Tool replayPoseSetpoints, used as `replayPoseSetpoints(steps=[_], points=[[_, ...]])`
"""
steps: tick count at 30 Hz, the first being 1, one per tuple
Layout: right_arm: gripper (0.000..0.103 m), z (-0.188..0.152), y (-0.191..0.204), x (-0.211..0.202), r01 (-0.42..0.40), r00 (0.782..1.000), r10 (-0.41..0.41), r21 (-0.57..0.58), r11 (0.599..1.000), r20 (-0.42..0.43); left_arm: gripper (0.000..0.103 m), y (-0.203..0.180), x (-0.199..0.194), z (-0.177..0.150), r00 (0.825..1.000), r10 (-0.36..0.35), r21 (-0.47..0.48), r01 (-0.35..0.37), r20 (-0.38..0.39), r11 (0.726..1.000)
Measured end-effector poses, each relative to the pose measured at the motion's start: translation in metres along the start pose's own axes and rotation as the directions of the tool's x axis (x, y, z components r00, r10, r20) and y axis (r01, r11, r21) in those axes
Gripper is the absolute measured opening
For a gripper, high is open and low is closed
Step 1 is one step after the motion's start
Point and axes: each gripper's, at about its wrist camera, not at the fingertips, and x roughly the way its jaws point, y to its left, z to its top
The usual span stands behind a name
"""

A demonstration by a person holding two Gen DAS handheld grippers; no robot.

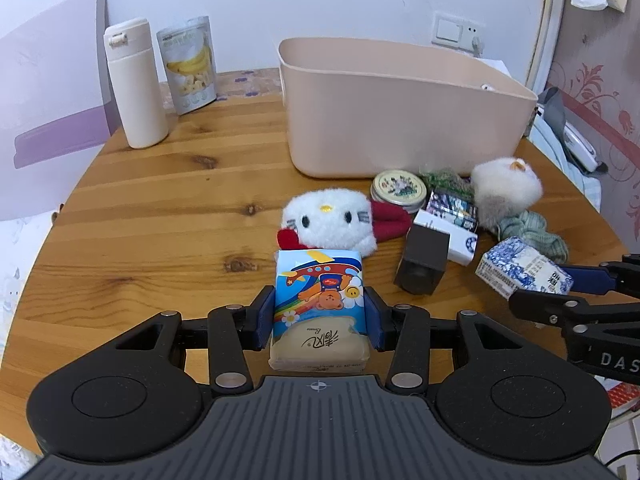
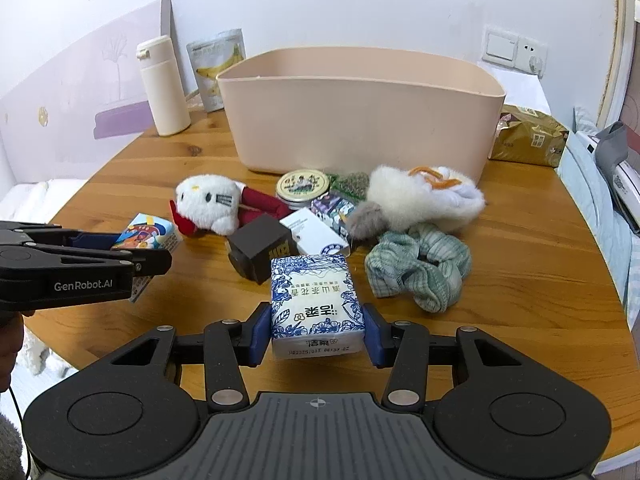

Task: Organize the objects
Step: 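Carry both packs into the beige bin and open both tools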

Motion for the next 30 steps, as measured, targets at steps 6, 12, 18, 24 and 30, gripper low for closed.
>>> replayPoseSetpoints(steps=[6,12,18,24,30], points=[[0.044,0.010,-0.005,-0.013,0.000,0.999,-0.001,0.014,1.000,0.049,0.046,-0.003,-0.010,0.019,0.998,-0.003,0.011,0.003,0.057,1.000],[0.044,0.029,-0.016,-0.022,0.004,0.995,-0.007,0.035,0.999,0.097,0.046,-0.009,-0.014,0.044,0.995,-0.022,0.034,0.018,0.101,0.999],[0.044,0.048,-0.027,-0.029,0.021,0.989,-0.029,0.053,0.998,0.143,0.046,-0.018,-0.013,0.071,0.989,-0.038,0.057,0.030,0.143,0.998],[0.044,0.069,-0.046,-0.033,0.044,0.981,-0.059,0.081,0.996,0.185,0.046,-0.028,-0.001,0.099,0.985,-0.046,0.071,0.034,0.165,0.997],[0.044,0.094,-0.061,-0.029,0.068,0.971,-0.085,0.082,0.994,0.222,0.046,-0.034,0.015,0.134,0.981,-0.059,0.078,0.045,0.184,0.996]])
